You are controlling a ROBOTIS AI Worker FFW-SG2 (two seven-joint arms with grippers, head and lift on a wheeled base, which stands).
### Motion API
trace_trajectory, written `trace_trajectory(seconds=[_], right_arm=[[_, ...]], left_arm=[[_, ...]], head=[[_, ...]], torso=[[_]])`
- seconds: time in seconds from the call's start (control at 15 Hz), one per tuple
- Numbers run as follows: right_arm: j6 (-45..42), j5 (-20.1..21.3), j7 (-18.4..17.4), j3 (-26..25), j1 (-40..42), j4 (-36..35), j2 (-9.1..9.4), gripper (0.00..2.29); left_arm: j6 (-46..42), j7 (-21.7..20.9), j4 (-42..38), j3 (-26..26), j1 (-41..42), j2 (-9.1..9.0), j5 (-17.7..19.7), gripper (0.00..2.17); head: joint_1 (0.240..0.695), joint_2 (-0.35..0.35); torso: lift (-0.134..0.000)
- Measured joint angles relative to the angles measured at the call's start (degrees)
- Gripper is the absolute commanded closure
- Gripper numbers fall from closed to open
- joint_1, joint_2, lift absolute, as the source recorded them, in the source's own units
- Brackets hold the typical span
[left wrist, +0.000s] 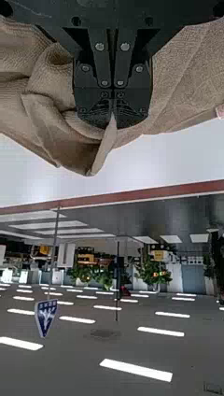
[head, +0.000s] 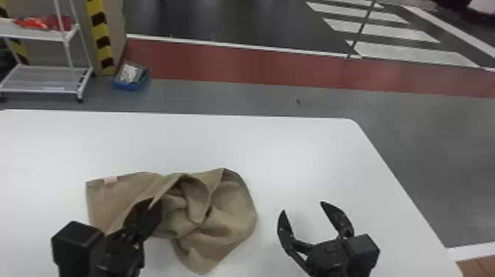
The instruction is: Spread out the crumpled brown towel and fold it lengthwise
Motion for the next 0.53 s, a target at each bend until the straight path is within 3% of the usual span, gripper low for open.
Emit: trace_trajectory(seconds=[0.27, 0.53], right_arm=[[0.2, -0.2, 0.0, 2.0, -5.1, 7.9, 0.0, 0.08], [-2.7, -1.4, 0.5, 3.7, -5.9, 9.7, 0.0, 0.08]], left_arm=[[0.0, -0.3, -0.2, -0.1, 0.2, 0.24, -0.2, 2.15], [0.0, -0.4, 0.0, -0.1, 0.2, 0.31, -0.2, 2.15]], head=[[0.695, -0.175], [0.695, -0.151]], torso=[[-0.124], [-0.124]])
